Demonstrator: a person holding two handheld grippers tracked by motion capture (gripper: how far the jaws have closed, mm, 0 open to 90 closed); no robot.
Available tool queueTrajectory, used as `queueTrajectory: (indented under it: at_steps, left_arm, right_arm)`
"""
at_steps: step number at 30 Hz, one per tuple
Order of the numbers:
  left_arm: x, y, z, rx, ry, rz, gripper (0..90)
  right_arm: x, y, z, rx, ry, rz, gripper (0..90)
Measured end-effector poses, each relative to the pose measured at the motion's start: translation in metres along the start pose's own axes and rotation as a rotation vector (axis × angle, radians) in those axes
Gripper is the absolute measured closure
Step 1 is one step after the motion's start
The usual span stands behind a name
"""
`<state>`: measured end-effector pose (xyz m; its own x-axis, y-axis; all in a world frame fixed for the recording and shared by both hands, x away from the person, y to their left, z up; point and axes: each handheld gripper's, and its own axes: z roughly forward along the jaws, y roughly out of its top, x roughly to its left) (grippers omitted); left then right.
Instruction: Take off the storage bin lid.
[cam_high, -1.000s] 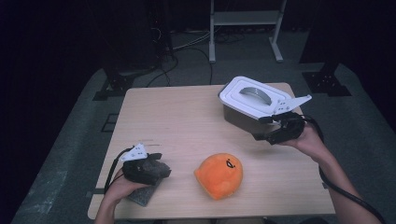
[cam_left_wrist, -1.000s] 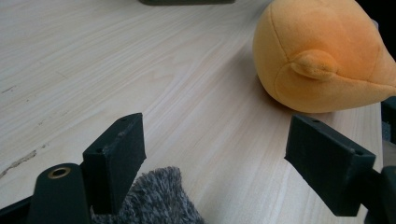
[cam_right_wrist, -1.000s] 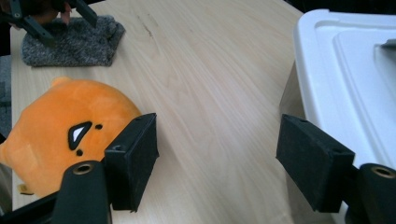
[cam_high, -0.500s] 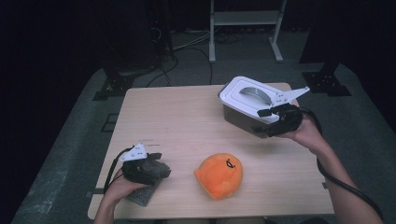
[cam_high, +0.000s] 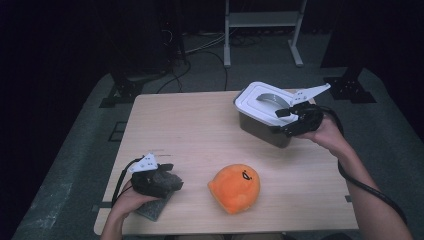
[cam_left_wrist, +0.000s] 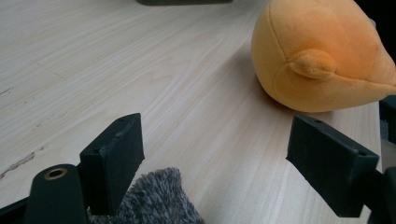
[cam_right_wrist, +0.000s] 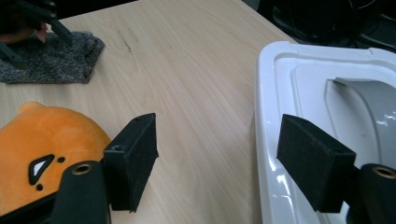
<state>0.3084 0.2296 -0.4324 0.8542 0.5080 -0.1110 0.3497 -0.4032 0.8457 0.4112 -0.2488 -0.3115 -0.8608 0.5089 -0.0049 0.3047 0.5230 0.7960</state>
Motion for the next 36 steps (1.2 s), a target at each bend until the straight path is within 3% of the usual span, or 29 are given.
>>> queueTrajectory:
  at_steps: [36]
  left_arm:
    - [0.0,-0.001,0.004,0.012,-0.013,-0.004,14.0]
  right_arm:
    - [-0.05,0.023,0.01,0.024,-0.065,0.013,26.3]
